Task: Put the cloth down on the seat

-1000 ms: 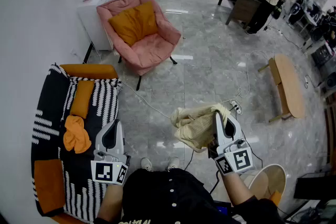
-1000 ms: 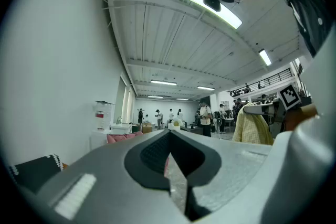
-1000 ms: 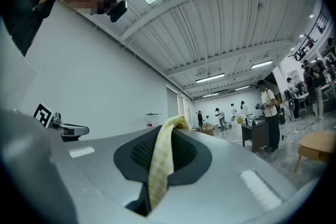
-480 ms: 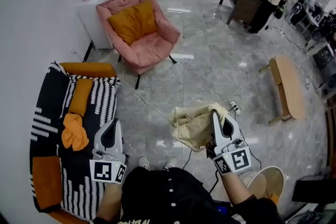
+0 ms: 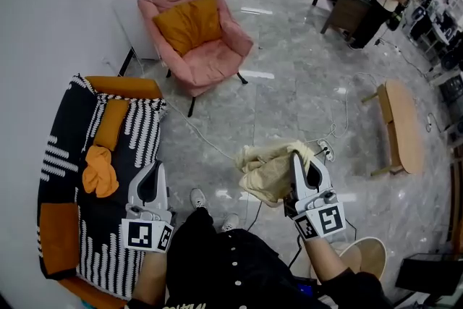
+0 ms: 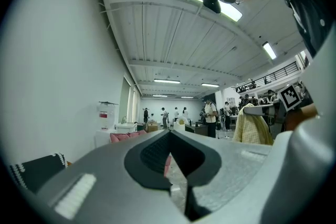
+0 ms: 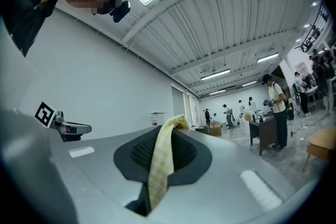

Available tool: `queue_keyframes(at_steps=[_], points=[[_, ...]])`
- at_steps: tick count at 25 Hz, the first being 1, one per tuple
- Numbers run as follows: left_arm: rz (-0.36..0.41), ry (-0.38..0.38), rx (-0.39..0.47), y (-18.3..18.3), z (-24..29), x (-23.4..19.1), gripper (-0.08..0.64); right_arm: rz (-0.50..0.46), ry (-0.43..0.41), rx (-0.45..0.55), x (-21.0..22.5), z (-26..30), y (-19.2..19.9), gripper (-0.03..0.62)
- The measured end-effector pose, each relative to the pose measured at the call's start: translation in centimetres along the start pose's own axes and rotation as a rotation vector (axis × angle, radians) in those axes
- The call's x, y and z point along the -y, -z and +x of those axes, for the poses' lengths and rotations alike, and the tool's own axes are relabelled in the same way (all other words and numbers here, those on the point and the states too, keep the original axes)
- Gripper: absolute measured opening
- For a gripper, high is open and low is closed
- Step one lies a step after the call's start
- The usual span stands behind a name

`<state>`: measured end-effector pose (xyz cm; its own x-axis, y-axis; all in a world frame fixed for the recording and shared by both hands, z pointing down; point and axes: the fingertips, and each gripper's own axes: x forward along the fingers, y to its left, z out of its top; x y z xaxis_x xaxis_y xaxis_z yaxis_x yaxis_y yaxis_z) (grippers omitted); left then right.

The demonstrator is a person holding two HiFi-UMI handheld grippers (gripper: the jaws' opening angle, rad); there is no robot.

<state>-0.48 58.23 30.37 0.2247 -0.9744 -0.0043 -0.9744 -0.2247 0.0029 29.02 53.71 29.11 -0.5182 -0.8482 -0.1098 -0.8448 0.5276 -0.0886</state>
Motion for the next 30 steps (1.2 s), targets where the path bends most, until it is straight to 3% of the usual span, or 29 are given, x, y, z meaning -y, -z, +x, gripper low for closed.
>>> queue_keyframes(at_steps=[15,30], points=[[-0.003,0.022,0.014,0.2,5.2,-2.0,0.000,-0.018,0.010,0.003,1.8,4.7,0.0,0.040],[-0.025,0.026,0.007,0.7,12.8,-7.9,0.000,-0.018,0.018,-0.006,3.0,14.1,0.9,0.040]])
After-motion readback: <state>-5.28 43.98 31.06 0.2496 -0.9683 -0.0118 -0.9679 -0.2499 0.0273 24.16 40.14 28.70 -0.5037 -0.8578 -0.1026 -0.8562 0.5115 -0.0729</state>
